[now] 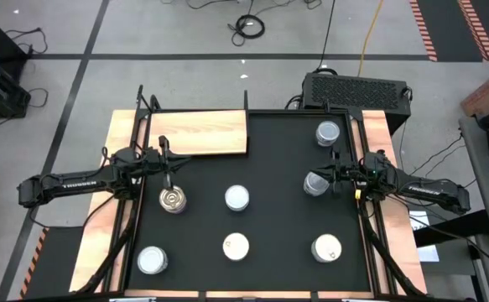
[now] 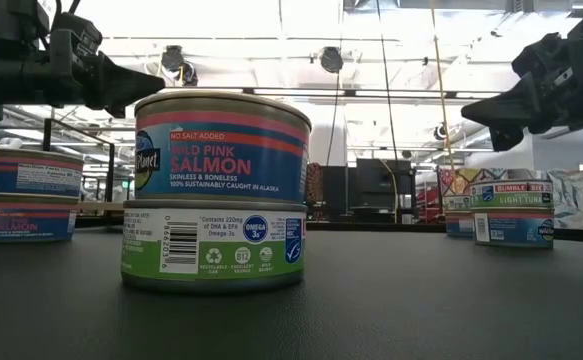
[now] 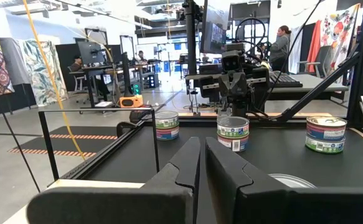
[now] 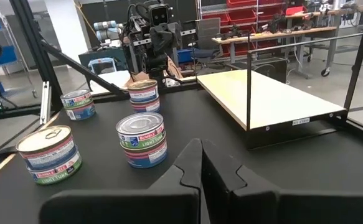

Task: Stack canned seafood by type on shelf
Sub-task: Remove the green and white tuna can from the blue and pink tuna can on the table

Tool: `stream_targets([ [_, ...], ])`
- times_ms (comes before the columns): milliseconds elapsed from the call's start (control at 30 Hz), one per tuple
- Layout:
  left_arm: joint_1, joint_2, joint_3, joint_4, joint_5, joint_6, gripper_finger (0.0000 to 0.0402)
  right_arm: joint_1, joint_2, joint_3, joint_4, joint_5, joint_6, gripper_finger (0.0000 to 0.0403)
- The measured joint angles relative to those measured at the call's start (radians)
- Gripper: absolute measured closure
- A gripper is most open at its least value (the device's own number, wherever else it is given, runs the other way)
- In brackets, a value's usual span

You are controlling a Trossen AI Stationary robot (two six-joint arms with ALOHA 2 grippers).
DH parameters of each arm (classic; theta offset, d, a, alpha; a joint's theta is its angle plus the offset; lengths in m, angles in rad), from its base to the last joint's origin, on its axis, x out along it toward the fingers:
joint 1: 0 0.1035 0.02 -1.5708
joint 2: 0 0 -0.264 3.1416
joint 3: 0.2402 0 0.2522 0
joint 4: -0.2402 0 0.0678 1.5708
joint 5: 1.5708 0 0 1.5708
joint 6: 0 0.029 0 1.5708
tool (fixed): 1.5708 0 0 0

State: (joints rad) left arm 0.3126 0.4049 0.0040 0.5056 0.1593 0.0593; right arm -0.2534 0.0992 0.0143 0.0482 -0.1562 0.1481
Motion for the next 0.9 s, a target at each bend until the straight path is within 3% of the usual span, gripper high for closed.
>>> stream_targets([
  [133,-0.001,0.0,0.0,0.001,0.001,-0.016,0.0373,0.0,0.0,0.0,0.037,0.0,0.047,0.0403],
  [300,-0.001,0.0,0.0,0.001,0.034,-0.357,0.0373,0.0,0.0,0.0,0.117,0.001,0.049,0.0403],
  [500,-0.001,0.0,0.0,0.0,0.016,-0.568,0.0373,0.0,0.0,0.0,0.243,0.038,0.068,0.0403],
  [900,0.0,0.0,0.0,-0.027,0.027,-0.561,0.0373,0.0,0.0,0.0,0.325,0.039,-0.051,0.0403],
])
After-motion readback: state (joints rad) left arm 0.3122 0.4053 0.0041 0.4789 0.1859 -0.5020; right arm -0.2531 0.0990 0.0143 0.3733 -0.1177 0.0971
